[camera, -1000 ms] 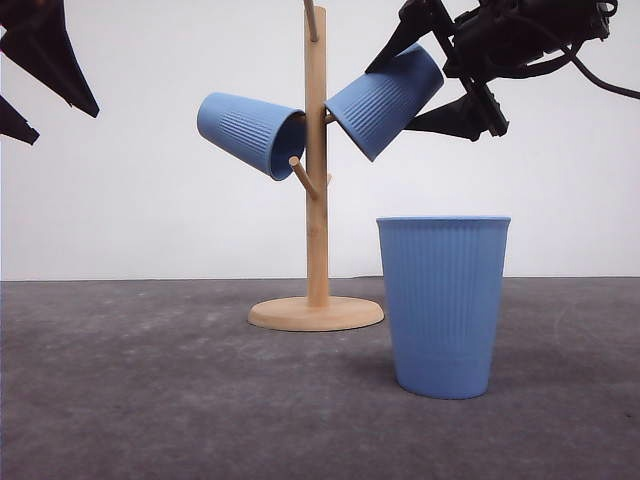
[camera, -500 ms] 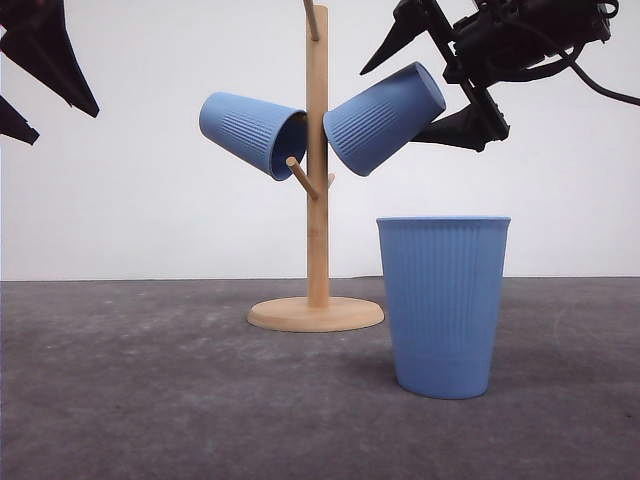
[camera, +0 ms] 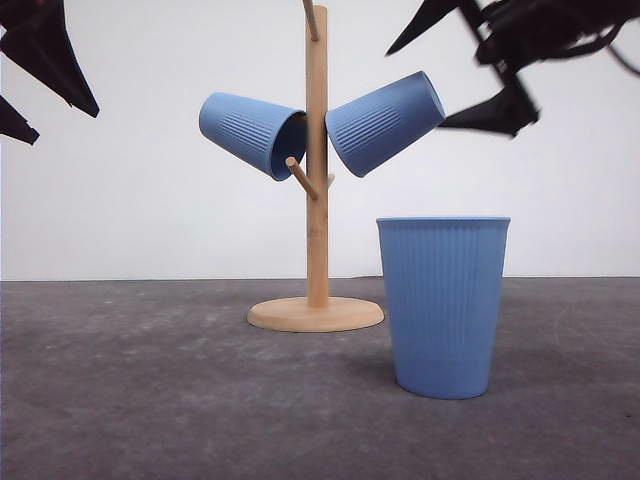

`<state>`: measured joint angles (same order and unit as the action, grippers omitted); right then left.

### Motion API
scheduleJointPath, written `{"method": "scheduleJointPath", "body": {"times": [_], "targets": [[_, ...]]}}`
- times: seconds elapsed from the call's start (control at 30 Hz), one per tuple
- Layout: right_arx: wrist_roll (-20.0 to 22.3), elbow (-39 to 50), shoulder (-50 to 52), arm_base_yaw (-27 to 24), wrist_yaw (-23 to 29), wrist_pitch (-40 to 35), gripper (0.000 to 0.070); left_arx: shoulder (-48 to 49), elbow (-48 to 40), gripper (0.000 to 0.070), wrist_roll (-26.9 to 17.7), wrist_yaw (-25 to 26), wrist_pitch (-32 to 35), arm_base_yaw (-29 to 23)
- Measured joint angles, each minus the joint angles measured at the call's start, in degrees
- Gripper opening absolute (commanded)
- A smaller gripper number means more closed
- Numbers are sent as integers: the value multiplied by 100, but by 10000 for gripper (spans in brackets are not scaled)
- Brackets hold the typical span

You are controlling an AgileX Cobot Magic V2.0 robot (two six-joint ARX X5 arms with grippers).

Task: Place three cups

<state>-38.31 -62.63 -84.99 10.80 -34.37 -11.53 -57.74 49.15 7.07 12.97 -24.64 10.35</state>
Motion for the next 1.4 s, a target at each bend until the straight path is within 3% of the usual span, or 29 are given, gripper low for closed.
{"method": "scheduleJointPath", "body": {"times": [0.13,0.23,0.43,0.63,0.73,1.1,1.33,1.4], "targets": [[537,0,551,-197,187,847,689,0,0,418,0,0,0,0],[1158,1,993,-295,460,1740,686,0,0,418,0,0,0,0],[2294,22,1979,-466,477,3554,672,0,0,418,0,0,-5,0],[2640,24,2119,-397,614,5528,656,0,0,419,0,0,-47,0],[2733,42,2037,-122,850,6083,624,0,0,419,0,0,-93,0],[2747,44,1320,995,2137,6144,601,0,0,419,0,0,-131,0],[2733,44,684,1507,2352,5940,564,0,0,419,0,0,-131,0],[2724,44,506,1578,2462,5862,512,0,0,419,0,0,-131,0]]}}
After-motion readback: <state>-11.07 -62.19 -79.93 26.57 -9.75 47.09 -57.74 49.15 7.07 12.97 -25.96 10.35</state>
